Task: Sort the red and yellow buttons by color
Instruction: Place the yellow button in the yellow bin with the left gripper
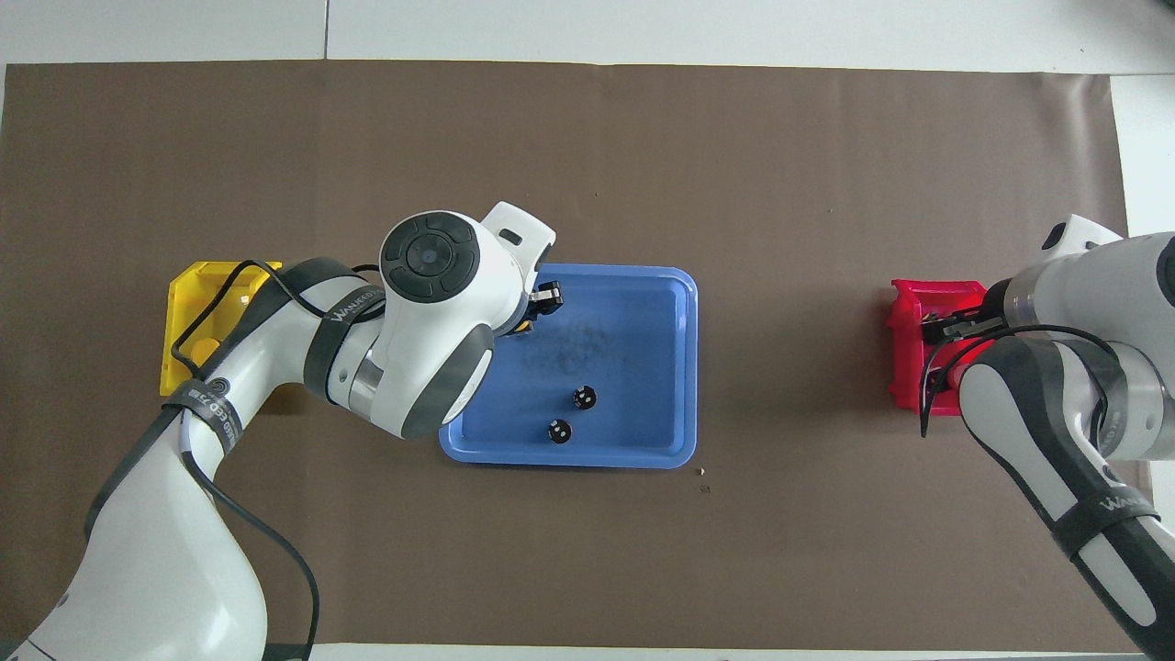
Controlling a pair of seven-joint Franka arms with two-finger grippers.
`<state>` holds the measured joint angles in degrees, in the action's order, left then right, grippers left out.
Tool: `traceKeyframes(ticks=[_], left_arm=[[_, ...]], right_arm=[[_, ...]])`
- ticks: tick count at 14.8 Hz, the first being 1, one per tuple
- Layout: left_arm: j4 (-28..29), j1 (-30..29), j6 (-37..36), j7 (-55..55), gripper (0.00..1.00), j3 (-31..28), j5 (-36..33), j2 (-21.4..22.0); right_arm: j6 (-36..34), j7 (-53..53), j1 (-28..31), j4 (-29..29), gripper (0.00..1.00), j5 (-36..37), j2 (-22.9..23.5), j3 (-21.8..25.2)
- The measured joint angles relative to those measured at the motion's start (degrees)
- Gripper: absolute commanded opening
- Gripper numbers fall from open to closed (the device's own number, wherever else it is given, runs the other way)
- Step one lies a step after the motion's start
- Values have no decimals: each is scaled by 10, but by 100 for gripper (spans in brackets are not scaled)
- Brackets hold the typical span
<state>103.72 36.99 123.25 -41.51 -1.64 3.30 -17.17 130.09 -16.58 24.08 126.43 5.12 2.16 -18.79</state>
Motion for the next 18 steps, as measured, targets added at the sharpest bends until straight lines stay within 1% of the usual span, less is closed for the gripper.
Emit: traceKeyframes(ticks=[1,3,4,6,9,11,13,15,18], left_arm=[[-32,-10,-51,19,1,-9,0,3],[-86,-56,-155,109,1,-19,0,22],[-98,-90,-191,175,1,-21,-1,37],[-100,-178,-215,311,1,-26,-1,58],[-88,-297,-200,465,1,-28,-1,58],[-58,-338,-161,510,1,-28,0,58],[-12,-344,-107,516,1,-26,0,62],[32,-343,-61,516,1,-20,0,68],[55,-343,-47,516,1,-16,0,75]], right_arm=[[-36,0,0,-23,79,0,-2,0],[-118,0,0,-84,100,0,-6,-1],[-161,0,0,-117,100,0,-9,-1],[-240,-1,0,-179,100,0,-16,-2],[-347,-1,0,-265,100,-1,-28,-3],[-400,-1,0,-311,100,-1,-36,-2],[-430,-1,1,-344,100,-1,-38,0],[-436,0,2,-358,100,-1,-38,4],[-436,1,2,-366,100,-2,-33,4]])
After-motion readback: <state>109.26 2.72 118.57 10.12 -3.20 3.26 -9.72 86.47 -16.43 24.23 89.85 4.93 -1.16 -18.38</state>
